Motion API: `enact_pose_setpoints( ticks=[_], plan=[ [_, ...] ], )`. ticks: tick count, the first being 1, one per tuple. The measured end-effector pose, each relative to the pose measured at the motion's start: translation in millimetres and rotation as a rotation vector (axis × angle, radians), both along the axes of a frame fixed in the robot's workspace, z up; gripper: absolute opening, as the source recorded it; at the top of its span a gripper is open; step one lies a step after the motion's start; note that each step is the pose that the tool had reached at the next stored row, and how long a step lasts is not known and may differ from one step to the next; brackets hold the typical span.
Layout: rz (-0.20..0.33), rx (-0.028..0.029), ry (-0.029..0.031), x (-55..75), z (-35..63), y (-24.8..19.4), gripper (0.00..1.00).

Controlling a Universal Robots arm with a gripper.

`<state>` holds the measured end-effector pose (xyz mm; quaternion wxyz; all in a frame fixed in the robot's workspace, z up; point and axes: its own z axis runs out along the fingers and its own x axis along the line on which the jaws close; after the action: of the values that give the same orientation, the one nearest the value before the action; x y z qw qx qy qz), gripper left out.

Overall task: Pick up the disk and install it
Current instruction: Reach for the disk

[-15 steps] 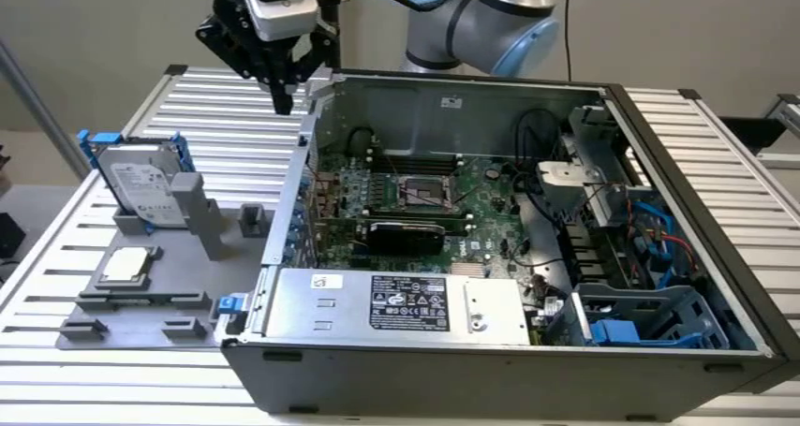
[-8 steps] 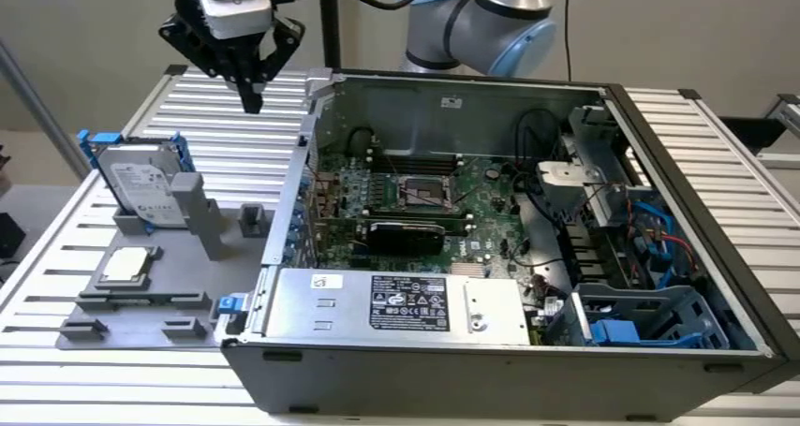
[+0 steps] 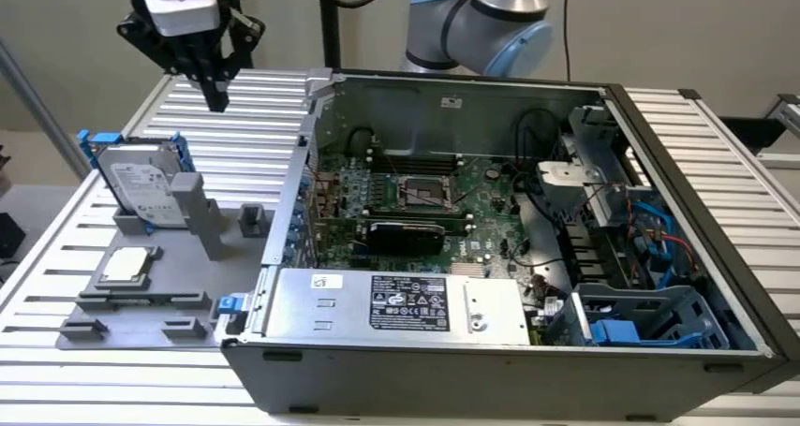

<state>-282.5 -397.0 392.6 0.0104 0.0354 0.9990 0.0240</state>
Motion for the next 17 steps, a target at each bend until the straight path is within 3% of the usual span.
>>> enact_pose_setpoints(
  ticks=[7, 17],
  plan=[
    [0.0, 0.0, 0.0001, -31.6, -0.2, 3.9, 0.0],
    [0.0, 0.0, 0.0017, -77.4, -2.2, 13.5, 0.0]
  ],
)
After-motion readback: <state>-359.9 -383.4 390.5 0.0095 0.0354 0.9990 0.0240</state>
